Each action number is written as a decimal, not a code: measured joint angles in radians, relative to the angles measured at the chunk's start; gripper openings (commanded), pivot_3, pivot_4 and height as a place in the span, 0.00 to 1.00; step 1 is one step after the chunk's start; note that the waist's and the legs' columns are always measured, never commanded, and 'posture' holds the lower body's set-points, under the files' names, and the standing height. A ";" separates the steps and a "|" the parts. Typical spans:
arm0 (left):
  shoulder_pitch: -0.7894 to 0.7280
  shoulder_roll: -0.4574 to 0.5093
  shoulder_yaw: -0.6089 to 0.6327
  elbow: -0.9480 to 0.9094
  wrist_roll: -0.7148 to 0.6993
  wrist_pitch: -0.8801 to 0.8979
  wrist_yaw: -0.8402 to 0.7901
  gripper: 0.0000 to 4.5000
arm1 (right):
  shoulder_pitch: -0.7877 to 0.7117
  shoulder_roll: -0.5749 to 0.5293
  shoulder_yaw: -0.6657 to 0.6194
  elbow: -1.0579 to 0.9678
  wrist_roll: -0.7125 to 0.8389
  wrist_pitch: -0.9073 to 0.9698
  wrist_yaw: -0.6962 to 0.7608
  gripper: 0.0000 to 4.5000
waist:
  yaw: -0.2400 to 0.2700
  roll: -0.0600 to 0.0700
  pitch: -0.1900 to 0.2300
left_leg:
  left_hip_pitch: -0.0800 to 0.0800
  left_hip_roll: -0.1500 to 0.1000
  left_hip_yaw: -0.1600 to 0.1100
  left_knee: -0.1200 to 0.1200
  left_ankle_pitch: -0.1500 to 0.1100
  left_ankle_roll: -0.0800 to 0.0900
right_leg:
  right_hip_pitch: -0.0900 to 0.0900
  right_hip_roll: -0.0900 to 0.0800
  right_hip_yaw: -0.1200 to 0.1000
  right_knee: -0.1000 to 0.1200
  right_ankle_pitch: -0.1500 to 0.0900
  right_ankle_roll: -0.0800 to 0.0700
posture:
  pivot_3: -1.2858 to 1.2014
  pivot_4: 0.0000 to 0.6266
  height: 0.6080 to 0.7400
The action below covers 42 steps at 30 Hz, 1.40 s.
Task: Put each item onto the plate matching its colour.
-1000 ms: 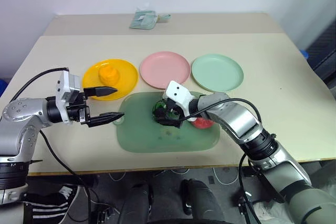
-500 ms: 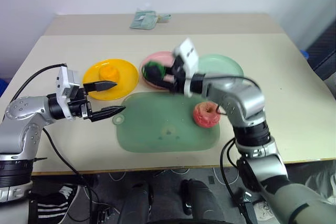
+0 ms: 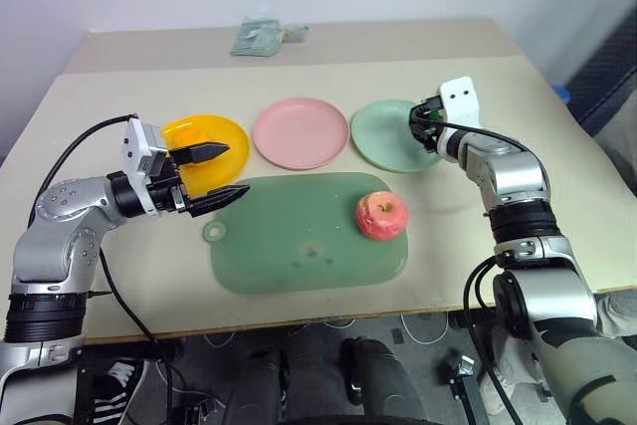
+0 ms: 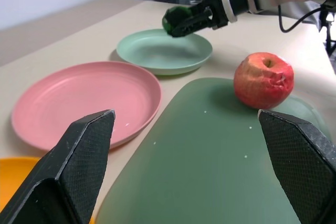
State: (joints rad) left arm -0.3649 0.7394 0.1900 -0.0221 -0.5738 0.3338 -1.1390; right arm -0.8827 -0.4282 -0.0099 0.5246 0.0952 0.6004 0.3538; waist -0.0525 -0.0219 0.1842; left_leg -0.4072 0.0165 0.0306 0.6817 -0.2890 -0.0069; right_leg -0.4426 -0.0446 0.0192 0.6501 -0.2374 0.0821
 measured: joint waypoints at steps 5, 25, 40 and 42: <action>-0.005 -0.004 0.000 0.004 0.001 -0.019 0.013 1.00 | 0.006 0.013 -0.001 -0.007 0.007 0.000 0.025 0.99 | 0.009 0.000 0.000 | -0.001 -0.001 0.000 0.000 0.000 0.000 | 0.000 -0.001 0.000 -0.001 0.000 0.000 | 0.52 0.24 0.96; -0.002 -0.003 -0.010 -0.014 -0.046 0.012 -0.059 1.00 | 0.350 -0.337 0.118 -0.817 0.309 0.194 0.541 0.99 | 0.030 0.000 0.000 | 0.001 -0.001 -0.001 0.002 0.000 0.001 | 0.003 -0.001 -0.002 -0.002 0.000 0.000 | 0.52 0.24 0.96; 0.010 0.008 -0.013 -0.054 -0.067 0.075 -0.088 1.00 | 0.427 -0.396 0.187 -0.807 0.234 0.128 0.602 0.94 | 0.040 -0.001 -0.001 | 0.001 -0.001 -0.001 0.003 0.000 0.001 | 0.004 -0.001 -0.002 -0.002 0.000 0.000 | 0.52 0.24 0.96; 0.010 0.008 -0.013 -0.056 -0.067 0.074 -0.085 1.00 | 0.428 -0.395 0.189 -0.802 0.232 0.125 0.603 0.83 | 0.040 -0.002 -0.001 | 0.002 -0.001 -0.001 0.003 0.000 0.001 | 0.005 -0.001 -0.002 -0.002 0.000 0.000 | 0.52 0.24 0.96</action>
State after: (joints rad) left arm -0.3549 0.7470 0.1767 -0.0785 -0.6409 0.4081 -1.2241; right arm -0.4551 -0.8232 0.1792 -0.2772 0.3271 0.7254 0.9571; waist -0.0125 -0.0234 0.1833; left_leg -0.4050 0.0156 0.0294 0.6844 -0.2894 -0.0064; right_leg -0.4375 -0.0453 0.0175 0.6480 -0.2377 0.0822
